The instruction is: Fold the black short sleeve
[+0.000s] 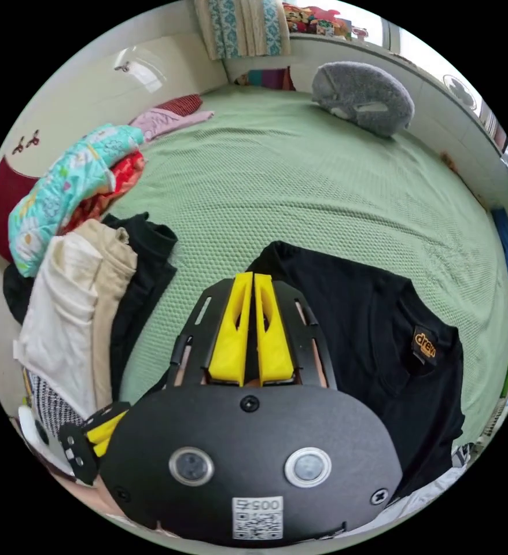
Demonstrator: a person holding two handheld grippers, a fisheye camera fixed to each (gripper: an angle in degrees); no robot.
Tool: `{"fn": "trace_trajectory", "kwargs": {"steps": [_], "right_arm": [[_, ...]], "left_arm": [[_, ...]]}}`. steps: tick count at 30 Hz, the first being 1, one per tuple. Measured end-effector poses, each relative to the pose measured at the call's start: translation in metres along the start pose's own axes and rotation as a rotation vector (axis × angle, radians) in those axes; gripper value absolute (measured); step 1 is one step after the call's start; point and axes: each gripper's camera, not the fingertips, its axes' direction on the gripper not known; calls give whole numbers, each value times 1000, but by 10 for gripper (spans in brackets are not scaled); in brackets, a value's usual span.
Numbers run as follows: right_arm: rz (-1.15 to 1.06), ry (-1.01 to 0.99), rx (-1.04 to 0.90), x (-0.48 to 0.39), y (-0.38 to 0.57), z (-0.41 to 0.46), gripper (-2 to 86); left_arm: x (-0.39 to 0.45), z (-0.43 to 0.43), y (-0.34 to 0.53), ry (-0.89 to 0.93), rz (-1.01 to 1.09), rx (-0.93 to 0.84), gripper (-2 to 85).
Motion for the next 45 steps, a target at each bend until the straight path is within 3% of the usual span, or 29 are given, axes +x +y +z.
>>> {"fn": "trace_trajectory", "kwargs": {"steps": [3,7,12,16,17,23,32,38,45], "right_arm": [[-84,28,65,1,33,-36,16],[-151,146,-5,18,95,-56,46],[0,201,-34,75,172,-82,82],[204,314,8,142,221,-135,108],[267,343,36,162,231,-155,109],[506,437,56,238,265,-211,116],[684,504,-147,295,291,-180,98],[653,624,-112,281,301,-187,7],[570,621,-23,263,298,-237,-11]], "left_arm": [[10,-2,1,50,7,41,-5],[56,8,0,150,123,39,0],[135,33,3,212,345,-38,37],[197,55,15,544,534,-157,80],[213,58,22,557,580,-161,86],[276,81,48,400,734,-203,96],[281,113,37,407,656,-248,85],[289,123,35,452,635,-255,82],[297,132,36,402,653,-250,81]]}}
